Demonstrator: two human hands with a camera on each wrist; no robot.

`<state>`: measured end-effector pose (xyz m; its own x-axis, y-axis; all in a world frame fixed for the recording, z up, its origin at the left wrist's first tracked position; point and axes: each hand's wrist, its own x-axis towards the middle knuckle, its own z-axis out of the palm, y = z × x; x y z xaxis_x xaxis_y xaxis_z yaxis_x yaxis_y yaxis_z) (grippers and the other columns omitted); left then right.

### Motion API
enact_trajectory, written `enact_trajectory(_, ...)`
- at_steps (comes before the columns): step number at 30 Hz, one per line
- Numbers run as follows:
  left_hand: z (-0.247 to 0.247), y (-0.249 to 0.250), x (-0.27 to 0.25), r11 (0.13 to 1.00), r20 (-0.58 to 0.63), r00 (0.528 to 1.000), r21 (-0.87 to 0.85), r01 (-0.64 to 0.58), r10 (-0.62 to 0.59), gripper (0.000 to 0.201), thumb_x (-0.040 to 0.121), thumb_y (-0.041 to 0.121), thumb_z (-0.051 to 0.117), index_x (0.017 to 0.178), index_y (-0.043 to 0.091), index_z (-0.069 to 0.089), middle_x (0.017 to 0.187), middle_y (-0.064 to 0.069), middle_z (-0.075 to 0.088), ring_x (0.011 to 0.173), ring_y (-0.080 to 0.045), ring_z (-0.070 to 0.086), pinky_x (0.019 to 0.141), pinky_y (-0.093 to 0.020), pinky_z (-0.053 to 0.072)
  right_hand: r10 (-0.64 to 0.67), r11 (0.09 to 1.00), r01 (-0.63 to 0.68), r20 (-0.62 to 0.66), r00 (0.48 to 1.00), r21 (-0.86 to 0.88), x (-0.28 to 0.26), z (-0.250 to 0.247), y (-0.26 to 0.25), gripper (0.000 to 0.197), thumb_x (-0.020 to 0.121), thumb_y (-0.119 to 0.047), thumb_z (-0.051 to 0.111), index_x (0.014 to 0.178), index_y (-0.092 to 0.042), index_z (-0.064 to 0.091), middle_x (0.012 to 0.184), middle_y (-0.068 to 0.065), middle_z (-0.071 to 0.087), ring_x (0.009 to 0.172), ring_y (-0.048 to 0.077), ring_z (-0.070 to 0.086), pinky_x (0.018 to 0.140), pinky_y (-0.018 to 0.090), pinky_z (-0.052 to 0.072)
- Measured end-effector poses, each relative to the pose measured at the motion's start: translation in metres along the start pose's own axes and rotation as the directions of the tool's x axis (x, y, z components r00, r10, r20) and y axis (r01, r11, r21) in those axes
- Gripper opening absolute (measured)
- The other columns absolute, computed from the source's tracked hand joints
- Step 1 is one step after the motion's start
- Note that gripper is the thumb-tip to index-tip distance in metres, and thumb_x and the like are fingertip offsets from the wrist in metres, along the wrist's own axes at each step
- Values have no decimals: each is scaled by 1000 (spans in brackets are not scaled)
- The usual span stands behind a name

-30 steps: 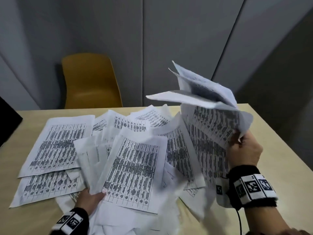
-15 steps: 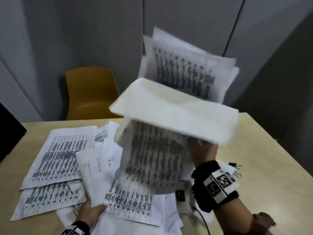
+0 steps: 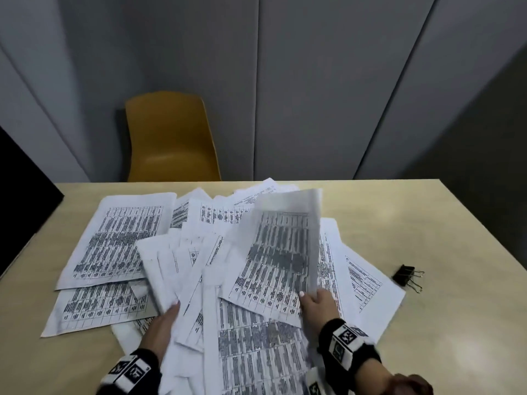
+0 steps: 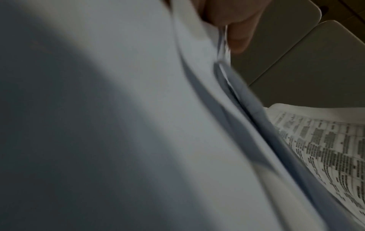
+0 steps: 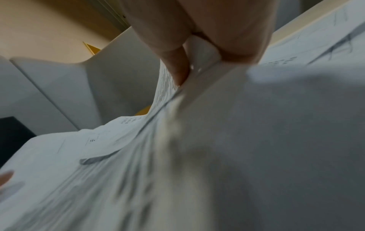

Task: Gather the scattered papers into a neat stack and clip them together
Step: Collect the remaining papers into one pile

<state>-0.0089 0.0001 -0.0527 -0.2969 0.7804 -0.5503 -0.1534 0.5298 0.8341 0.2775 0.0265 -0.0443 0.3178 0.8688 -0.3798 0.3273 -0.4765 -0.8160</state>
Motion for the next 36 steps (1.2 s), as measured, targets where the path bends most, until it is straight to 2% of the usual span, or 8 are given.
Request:
enact_trajectory(2, -3, -7, 4, 998, 33, 999, 60, -15, 13, 63, 62, 47, 79, 111, 13, 60, 112, -5, 64, 111, -23, 57, 107, -40, 35, 36, 999, -35, 38, 999, -27, -3, 2, 1, 18, 87, -10, 58, 73, -15, 48, 65, 6, 54, 60, 23, 54, 59, 37, 52)
enact_trajectory(5, -6, -14, 9, 992, 40, 999, 125, 5, -10, 68, 43, 29, 90, 102, 8, 62, 106, -16, 69, 101, -30, 64, 102, -47, 42, -12, 999, 10, -58, 998, -38, -5, 2, 1, 16, 83, -5, 57, 93, -15, 52, 72, 6, 60, 61, 24, 60, 56, 37, 56)
enact_trajectory(12, -3, -7, 2, 981, 29, 999, 189, -43, 38, 56, 74, 21, 76, 122, 9, 51, 113, -10, 59, 108, -27, 53, 103, -43, 35, -57, 909, 157, 257, 965, -387, -22, 12, -12, 26, 87, -24, 55, 112, -19, 49, 89, -3, 59, 78, 15, 58, 69, 24, 48)
enact_trajectory(16, -5, -10, 7, 974, 20, 1000, 225, -8, 3, 40, 77, 6, 71, 114, -2, 58, 100, -14, 64, 100, -30, 58, 97, -39, 38, -35, 896, 187, 355, 934, -403, -16, 6, -16, 35, 84, -33, 61, 114, -17, 53, 90, -5, 58, 74, 9, 57, 57, 13, 41)
enact_trajectory(21, -11, -15, 11, 992, -20, 999, 120, 32, -30, 40, 80, 3, 66, 118, -1, 55, 115, -17, 63, 106, -29, 54, 104, -42, 32, -74, 932, 60, -24, 997, -357, 31, -36, -10, 40, 81, -34, 66, 114, -12, 58, 93, 6, 58, 92, 24, 58, 81, 27, 44)
enact_trajectory(25, -15, -15, 14, 999, -39, 998, -17, 48, -49, 44, 81, -2, 62, 123, -3, 52, 112, -15, 61, 103, -28, 52, 99, -37, 32, -48, 840, -82, -225, 973, -536, 72, -81, -3, 64, 78, -40, 67, 132, -13, 44, 131, 20, 45, 124, 36, 42, 101, 42, 36)
enact_trajectory(30, -10, -8, 9, 993, -81, 996, -117, 12, -21, 37, 82, -11, 53, 119, -9, 52, 55, 7, 69, 76, -22, 55, 76, -30, 39, 13, 752, -119, -166, 986, -648, 101, -110, -1, 75, 79, -55, 60, 134, -11, 36, 133, 22, 43, 122, 39, 44, 100, 42, 37)
enact_trajectory(36, -7, -5, 10, 983, -85, 996, -186, 7, -23, 40, 82, -13, 50, 122, -12, 49, 49, 10, 67, 76, -22, 54, 75, -30, 39, 19, 713, -83, -98, 995, -696, 105, -91, -9, 71, 75, -64, 58, 122, -11, 46, 126, 15, 51, 119, 35, 47, 96, 42, 42)
